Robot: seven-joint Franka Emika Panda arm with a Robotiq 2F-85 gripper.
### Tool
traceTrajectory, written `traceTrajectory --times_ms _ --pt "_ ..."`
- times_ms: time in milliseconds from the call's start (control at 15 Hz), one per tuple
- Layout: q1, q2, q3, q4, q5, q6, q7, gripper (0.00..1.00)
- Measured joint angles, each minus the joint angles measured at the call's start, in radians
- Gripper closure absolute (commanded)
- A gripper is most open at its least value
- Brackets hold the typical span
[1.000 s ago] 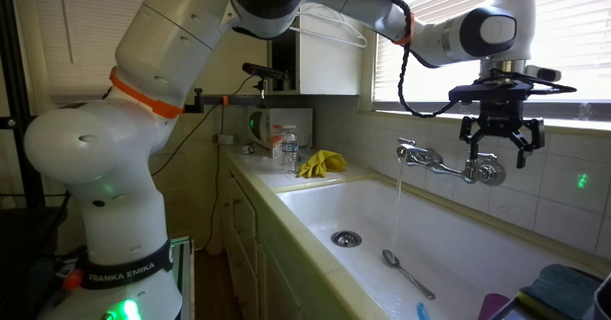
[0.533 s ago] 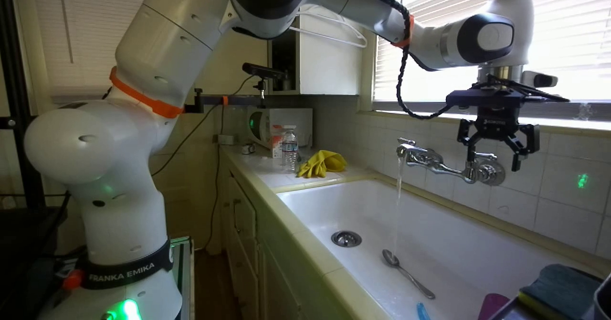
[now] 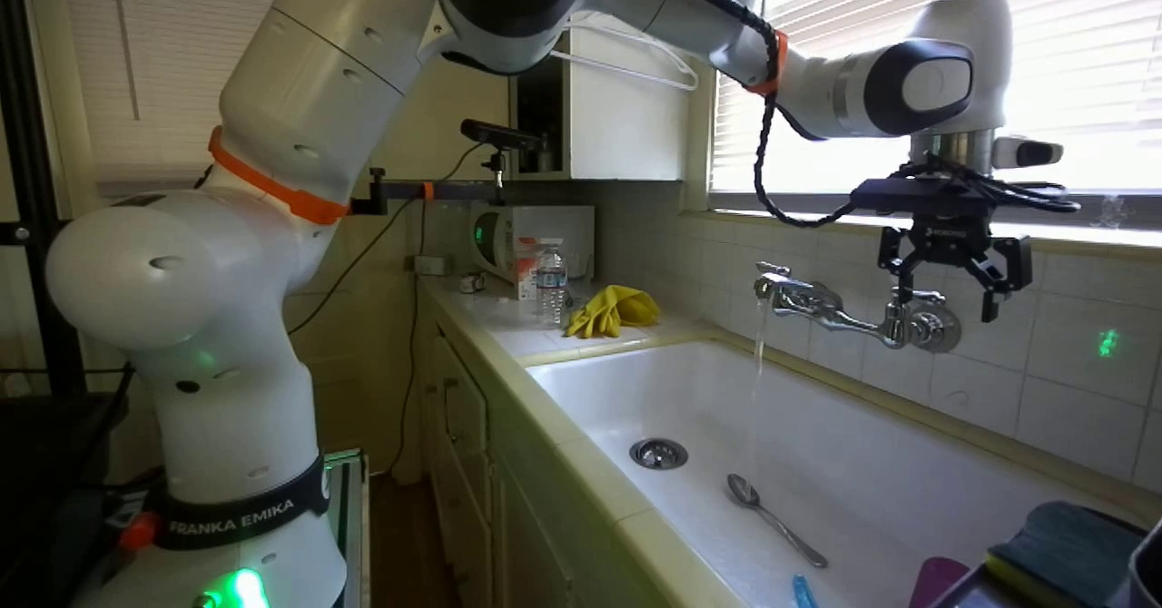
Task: Open the faucet then close it and put the silver spoon on the dishrack.
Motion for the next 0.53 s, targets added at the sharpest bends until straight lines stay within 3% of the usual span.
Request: traceTrajectory --times_ms 533 --pt "0.000 -0.001 0.004 -0.078 0.025 0.170 0.001 0.00"
